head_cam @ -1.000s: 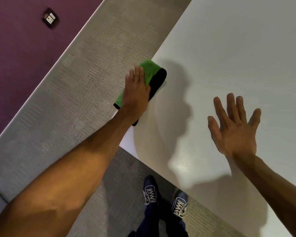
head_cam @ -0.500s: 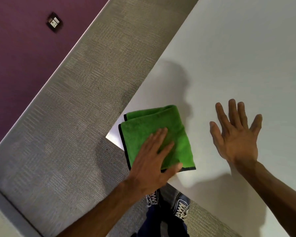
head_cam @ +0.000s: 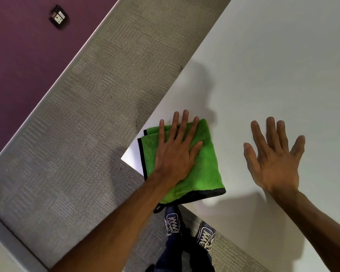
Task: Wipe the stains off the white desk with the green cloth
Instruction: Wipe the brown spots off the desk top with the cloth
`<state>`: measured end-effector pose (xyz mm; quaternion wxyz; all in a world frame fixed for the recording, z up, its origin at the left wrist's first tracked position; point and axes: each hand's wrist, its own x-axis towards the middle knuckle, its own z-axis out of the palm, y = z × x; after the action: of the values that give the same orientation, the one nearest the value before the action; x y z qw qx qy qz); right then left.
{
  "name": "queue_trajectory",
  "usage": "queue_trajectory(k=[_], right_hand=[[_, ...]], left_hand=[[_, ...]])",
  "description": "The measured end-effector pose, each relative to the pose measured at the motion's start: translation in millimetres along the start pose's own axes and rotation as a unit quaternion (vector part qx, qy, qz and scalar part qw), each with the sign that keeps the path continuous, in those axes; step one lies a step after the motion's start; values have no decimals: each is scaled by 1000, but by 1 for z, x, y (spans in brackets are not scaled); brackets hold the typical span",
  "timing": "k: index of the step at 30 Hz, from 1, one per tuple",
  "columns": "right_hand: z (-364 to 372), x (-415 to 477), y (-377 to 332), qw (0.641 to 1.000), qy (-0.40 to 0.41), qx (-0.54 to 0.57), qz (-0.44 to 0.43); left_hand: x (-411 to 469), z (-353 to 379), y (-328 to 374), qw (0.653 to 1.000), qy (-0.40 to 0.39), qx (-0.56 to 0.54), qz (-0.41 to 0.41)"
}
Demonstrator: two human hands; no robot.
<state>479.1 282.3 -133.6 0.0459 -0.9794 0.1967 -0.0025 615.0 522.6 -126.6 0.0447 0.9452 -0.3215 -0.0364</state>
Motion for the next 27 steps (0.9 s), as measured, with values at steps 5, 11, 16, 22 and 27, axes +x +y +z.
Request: queue_trajectory(k=[5,11,16,22,27], right_hand=[[-4,0,-2,1000,-17,13,6],[-6,0,-3,1000,-25,7,11],[-5,1,-2,1000,-22,18,8],[-4,2,-3,1000,-20,21,0],[-4,0,-3,1000,-16,13,-2]], left_hand=[[-17,-6,13,999,2,-21,-30],[-82,0,40,988,-14,-21,-153],[-68,0,46,985,-19,-24,-172],[-56,1,39,989,-15,-23,-143],[-12,-2,15,991,0,-34,-130]])
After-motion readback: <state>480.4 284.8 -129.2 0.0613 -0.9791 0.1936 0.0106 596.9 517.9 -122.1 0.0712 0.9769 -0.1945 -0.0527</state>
